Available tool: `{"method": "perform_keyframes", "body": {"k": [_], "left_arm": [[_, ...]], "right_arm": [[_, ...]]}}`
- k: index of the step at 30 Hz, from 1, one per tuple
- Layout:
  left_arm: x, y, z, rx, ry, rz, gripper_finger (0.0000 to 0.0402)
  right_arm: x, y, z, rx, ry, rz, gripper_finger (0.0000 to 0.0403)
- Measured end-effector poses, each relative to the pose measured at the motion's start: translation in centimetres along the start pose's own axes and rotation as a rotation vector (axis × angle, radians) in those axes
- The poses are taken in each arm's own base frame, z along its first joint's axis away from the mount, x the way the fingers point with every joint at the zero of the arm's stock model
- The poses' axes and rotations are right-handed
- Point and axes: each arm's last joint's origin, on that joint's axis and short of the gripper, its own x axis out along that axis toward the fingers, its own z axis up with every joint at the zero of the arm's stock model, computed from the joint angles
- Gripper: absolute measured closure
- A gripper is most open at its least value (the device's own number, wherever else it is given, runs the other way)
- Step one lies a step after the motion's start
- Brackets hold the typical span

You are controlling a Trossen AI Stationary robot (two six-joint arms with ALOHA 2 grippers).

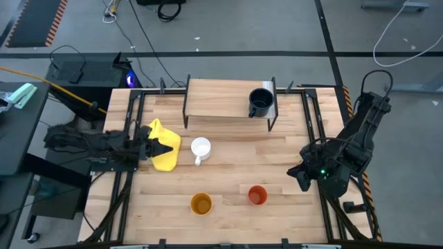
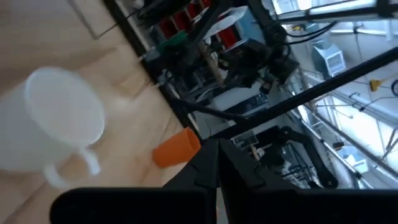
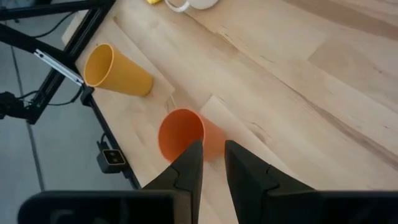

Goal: Stack small to large cups/mugs on shelf
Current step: Put the yellow cup on the shelf

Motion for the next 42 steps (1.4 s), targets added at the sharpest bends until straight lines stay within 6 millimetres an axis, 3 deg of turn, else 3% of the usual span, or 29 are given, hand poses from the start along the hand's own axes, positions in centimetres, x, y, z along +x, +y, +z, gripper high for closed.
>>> {"method": "perform_keyframes", "body": {"k": [10, 26, 34, 42], "left_arm": [[1.6, -1.0, -0.8, -0.038, 0.161, 0.223, 0.0387], [4.5, -7.5, -0.1, 0.053, 0.393, 0.554, 0.0385], [6.6, -9.1, -2.2, 0.028, 0.514, 0.635, 0.0391], [9.4, -11.7, -4.6, 0.109, 0.641, 0.756, 0.0391]], "right_arm": [[0.0, -0.2, 0.0, -0.009, -0.002, -0.013, 0.0328], [0.0, -0.5, 0.1, 0.0, -0.004, -0.041, 0.0328], [0.0, -0.5, 0.0, 0.0, 0.034, -0.048, 0.0328], [0.0, -0.6, -0.1, -0.006, 0.054, -0.061, 0.0328]]}}
